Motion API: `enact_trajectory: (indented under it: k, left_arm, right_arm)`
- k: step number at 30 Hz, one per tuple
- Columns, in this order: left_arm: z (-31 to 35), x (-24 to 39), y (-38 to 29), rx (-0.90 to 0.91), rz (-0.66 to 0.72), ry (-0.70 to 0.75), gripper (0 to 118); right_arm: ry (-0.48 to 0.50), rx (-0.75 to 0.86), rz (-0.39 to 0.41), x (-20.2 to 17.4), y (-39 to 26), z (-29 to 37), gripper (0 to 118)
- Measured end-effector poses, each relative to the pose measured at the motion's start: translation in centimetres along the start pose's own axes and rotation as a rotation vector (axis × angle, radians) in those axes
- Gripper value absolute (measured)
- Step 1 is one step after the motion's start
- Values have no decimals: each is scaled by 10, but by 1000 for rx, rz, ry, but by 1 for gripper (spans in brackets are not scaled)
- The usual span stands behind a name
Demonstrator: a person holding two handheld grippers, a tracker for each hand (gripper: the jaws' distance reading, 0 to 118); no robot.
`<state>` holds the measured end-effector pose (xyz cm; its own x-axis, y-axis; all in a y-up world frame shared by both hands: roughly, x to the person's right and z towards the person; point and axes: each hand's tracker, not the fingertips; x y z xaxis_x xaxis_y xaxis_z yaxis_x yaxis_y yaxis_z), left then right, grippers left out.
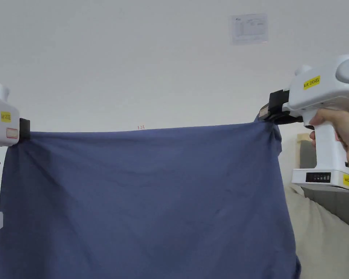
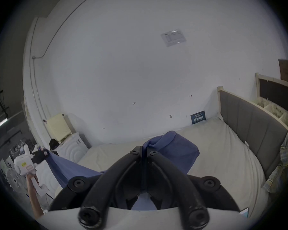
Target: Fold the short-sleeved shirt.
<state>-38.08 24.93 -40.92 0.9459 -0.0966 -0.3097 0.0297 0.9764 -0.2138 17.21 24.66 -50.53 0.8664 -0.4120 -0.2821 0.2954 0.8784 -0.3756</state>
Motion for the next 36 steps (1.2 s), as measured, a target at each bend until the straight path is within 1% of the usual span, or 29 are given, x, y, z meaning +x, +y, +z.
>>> enact_trajectory:
  k: [2, 3, 8, 11, 13, 15, 18, 20, 22, 23, 24, 25, 26, 29, 30, 31, 34, 36]
  left_arm:
    - [-22, -3, 9, 5, 8, 6, 5]
    - [-31, -5, 14, 8, 28, 5, 5]
    - [-65, -1, 34, 28, 37, 17, 5]
    - [-87, -2, 51, 42, 41, 22, 5]
    - [-84, 3, 57, 60, 72, 21, 5]
    - [-92, 2, 67, 70, 67, 12, 5]
    - [-104, -2, 82, 90, 80, 9, 5]
    - [-112, -6, 94, 109, 86, 5, 5]
    - [-116, -7, 104, 138, 92, 21, 5]
    - [-116, -6, 106, 147, 93, 40, 5]
    - [-115, -4, 105, 165, 99, 41, 5]
    - [-114, -2, 103, 160, 96, 33, 5]
    - [-116, 0, 100, 159, 96, 35, 5]
    - [-128, 7, 83, 129, 69, 61, 5]
    - [-134, 8, 74, 118, 57, 57, 5]
    - [-140, 8, 63, 98, 62, 54, 5]
    - [-169, 7, 22, 35, 85, 45, 5]
    - [-192, 12, -14, -26, 54, 60, 5]
  right_arm:
    - [-5, 26, 23, -3, 13, -18, 4]
    - [-24, 35, 29, -4, 20, -28, 4]
    - [-19, 61, -29, -6, 51, -72, 4]
    - [-41, 75, -2, -13, 69, -89, 4]
    - [-39, 90, -2, -15, 81, -96, 4]
    - [-45, 107, -9, -18, 96, -99, 4]
    - [-28, 129, -8, -22, 118, -104, 4]
    - [-46, 148, -11, -27, 131, -107, 4]
    - [14, 173, -33, -33, 138, -107, 4]
    - [2, 173, -22, -37, 140, -109, 4]
    - [-15, 183, 6, -40, 140, -111, 4]
    - [-56, 174, 49, -43, 140, -115, 4]
    - [-67, 166, 56, -44, 136, -118, 4]
    - [-44, 138, 43, -33, 120, -135, 4]
    - [-51, 121, 39, -29, 112, -140, 4]
    - [-54, 111, 49, -24, 103, -148, 4]
    - [-77, 34, 44, -8, 70, -173, 4]
    - [-101, -25, 37, 4, 41, -193, 4]
